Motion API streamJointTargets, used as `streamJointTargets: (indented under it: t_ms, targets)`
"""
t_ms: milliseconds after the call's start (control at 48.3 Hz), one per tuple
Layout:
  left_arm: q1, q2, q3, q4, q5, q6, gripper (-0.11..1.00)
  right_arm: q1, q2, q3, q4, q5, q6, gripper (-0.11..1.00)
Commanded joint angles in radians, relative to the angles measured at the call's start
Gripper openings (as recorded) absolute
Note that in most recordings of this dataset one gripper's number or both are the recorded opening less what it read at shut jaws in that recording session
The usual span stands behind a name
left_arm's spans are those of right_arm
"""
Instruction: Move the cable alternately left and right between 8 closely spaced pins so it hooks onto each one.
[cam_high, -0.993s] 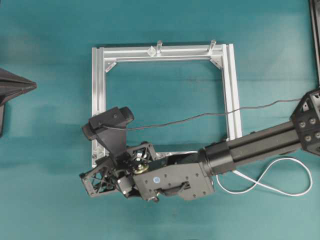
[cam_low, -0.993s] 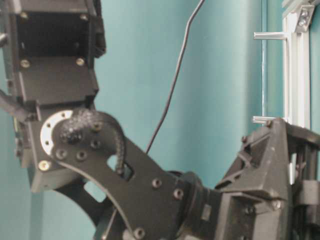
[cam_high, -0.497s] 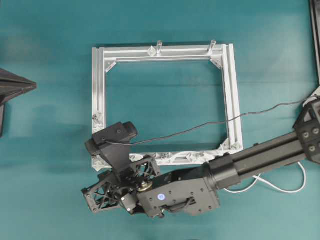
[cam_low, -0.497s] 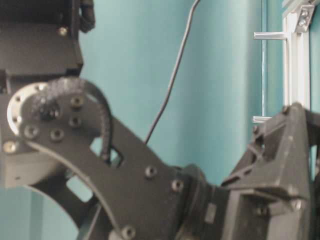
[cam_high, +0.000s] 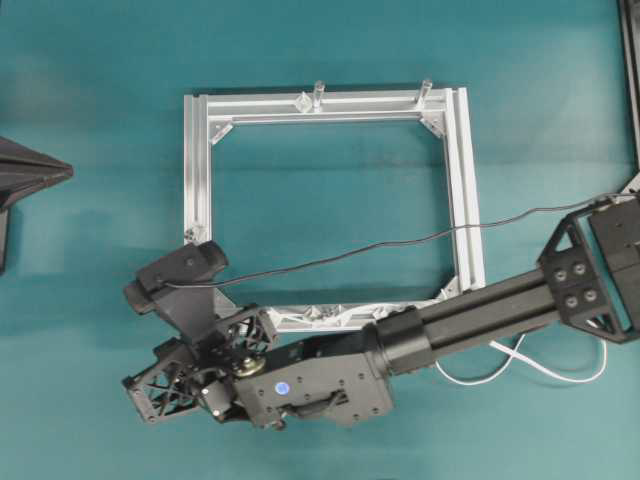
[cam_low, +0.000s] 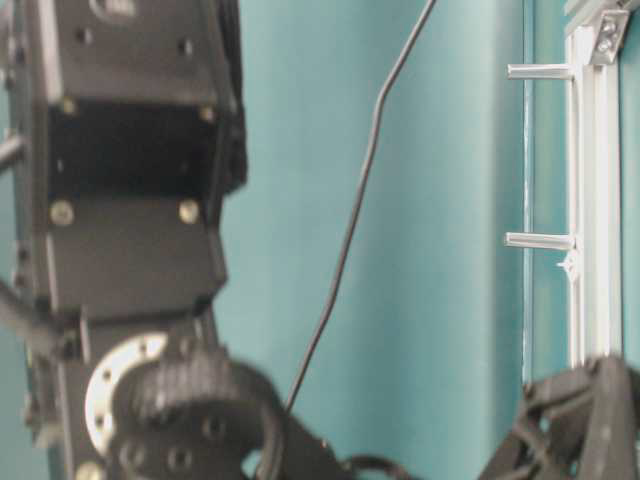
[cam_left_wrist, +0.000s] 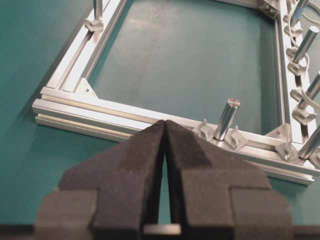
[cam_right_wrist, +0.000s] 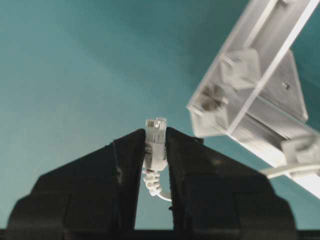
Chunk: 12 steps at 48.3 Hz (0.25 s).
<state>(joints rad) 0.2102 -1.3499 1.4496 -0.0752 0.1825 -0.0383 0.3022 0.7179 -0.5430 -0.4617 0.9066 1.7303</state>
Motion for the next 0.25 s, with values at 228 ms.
streamJointTargets:
  t_ms: [228]
  targets:
    - [0.000, 0.008, -0.017, 0.003, -0.005, -0.009, 0.01, -0.025, 0.018, -0.100, -0.006, -0.060, -0.031, 0.19]
